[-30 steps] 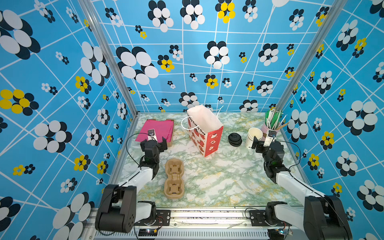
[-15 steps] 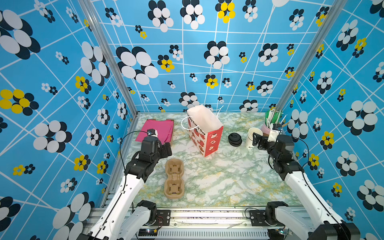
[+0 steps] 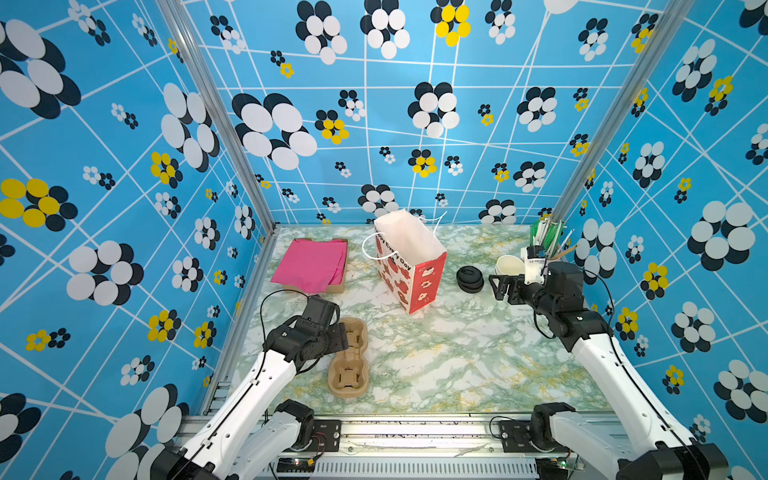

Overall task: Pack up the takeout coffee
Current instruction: 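Grasp the brown pulp carrier with left gripper while right moves toward cups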

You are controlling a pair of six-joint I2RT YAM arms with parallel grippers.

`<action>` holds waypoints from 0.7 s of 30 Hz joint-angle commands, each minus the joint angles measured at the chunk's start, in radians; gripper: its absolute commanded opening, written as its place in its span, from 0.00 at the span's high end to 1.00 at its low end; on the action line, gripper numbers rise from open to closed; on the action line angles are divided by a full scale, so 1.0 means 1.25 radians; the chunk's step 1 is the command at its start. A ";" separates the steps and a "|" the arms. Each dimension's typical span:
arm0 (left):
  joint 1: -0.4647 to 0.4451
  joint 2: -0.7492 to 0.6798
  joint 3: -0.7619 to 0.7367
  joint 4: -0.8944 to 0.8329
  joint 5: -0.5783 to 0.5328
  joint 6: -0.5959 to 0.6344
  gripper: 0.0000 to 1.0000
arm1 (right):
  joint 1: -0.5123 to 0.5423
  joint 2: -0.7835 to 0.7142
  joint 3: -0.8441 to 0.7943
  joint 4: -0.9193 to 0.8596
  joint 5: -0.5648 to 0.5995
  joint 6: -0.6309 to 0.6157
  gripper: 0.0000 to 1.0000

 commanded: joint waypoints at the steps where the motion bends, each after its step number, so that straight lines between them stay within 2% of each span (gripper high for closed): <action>1: -0.006 0.023 -0.032 0.032 -0.002 -0.021 0.27 | 0.034 0.011 0.039 -0.038 -0.041 -0.023 0.01; 9: 0.007 0.070 -0.063 0.129 -0.006 -0.010 0.41 | 0.057 0.000 0.017 -0.024 -0.053 -0.017 0.01; 21: 0.053 0.125 -0.075 0.206 0.038 0.011 0.54 | 0.060 -0.007 -0.002 -0.013 -0.044 -0.020 0.01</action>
